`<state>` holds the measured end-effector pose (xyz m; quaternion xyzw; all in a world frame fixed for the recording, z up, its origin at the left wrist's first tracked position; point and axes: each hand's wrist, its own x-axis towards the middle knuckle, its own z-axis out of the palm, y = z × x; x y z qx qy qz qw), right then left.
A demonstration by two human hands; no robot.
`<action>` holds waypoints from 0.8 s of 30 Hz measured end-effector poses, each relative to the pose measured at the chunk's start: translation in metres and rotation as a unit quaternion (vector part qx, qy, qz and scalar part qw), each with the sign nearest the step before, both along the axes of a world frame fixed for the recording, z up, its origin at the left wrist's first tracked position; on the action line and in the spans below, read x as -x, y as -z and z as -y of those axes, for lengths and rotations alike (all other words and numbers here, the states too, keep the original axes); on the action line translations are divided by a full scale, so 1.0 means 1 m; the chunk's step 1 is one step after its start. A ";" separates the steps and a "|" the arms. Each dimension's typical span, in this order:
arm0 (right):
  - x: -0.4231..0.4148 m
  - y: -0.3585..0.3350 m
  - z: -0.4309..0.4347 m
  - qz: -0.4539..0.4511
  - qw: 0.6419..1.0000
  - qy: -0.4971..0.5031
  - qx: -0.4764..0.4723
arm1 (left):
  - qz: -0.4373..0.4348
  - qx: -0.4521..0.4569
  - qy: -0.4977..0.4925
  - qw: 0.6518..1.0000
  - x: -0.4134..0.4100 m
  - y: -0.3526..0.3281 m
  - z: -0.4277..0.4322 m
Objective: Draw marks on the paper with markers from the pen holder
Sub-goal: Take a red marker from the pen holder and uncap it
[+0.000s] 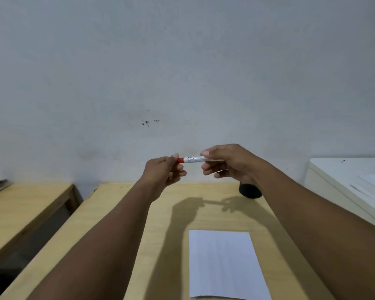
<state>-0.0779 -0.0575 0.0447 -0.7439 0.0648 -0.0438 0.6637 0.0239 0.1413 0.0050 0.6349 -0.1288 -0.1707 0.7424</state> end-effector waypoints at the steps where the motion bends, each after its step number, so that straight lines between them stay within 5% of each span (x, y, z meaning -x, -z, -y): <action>1: -0.003 0.003 -0.005 -0.002 0.999 -0.003 -0.036 | -0.023 0.017 -0.009 1.000 0.000 0.004 -0.002; 4: -0.009 0.016 -0.017 0.004 0.993 0.004 -0.122 | -0.077 0.043 -0.017 0.996 0.004 0.018 -0.005; 18: -0.033 0.049 -0.022 -0.009 0.996 0.031 -0.083 | -0.114 0.082 0.029 0.990 0.009 0.059 0.000; 22: -0.031 0.047 -0.008 0.012 0.977 0.080 -0.199 | -0.168 0.143 -0.036 0.975 -0.007 0.068 -0.018; 24: -0.025 0.046 0.010 0.020 0.969 0.120 -0.215 | -0.138 0.062 -0.049 0.987 -0.016 0.080 -0.040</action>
